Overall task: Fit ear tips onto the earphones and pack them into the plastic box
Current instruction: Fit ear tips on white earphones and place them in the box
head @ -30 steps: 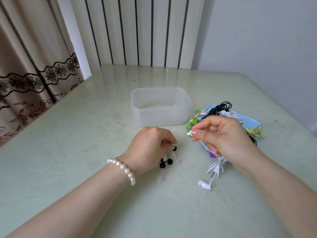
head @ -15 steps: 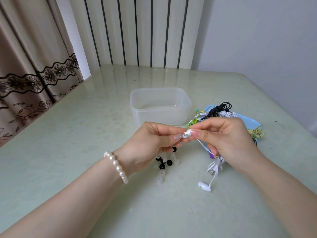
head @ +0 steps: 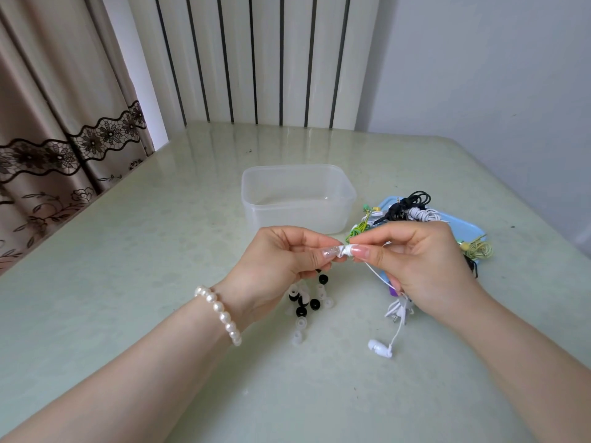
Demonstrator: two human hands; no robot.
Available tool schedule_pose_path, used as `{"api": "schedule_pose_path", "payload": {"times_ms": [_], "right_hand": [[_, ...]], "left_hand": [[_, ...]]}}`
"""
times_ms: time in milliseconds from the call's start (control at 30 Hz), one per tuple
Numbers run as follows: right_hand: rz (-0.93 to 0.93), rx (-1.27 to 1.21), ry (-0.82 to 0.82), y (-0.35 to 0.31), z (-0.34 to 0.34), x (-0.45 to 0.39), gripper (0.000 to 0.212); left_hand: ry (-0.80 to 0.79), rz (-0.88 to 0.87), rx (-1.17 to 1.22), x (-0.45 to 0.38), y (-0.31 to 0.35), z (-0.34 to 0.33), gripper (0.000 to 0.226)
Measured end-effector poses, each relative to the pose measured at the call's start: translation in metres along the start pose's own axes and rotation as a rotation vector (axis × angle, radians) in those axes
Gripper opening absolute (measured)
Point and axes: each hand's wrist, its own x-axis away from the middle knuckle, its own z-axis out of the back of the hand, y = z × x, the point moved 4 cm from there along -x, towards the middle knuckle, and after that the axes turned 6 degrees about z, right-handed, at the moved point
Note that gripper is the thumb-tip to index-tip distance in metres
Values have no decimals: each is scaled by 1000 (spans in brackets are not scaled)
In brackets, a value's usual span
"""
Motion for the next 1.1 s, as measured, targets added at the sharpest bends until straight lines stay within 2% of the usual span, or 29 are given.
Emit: {"api": "schedule_pose_path", "payload": {"times_ms": [300,533,867,933,1100], "right_hand": [[-3,34,85,6,0,1,12],[43,49,144,3,-1,1,23],[36,205,121,12,0,0,14],[75,272,118,13,0,1,12],[391,605,139,6,-8,4,8]], "left_hand": [[-34,83,148,0,-6,-6,19],[-69,149,285,1,-10,-12,21],[-38,107,252,3,-12,-16,21],[-17,57,179,4,-11,-16,21],[29,-6,37,6,-9,-16,22]]}}
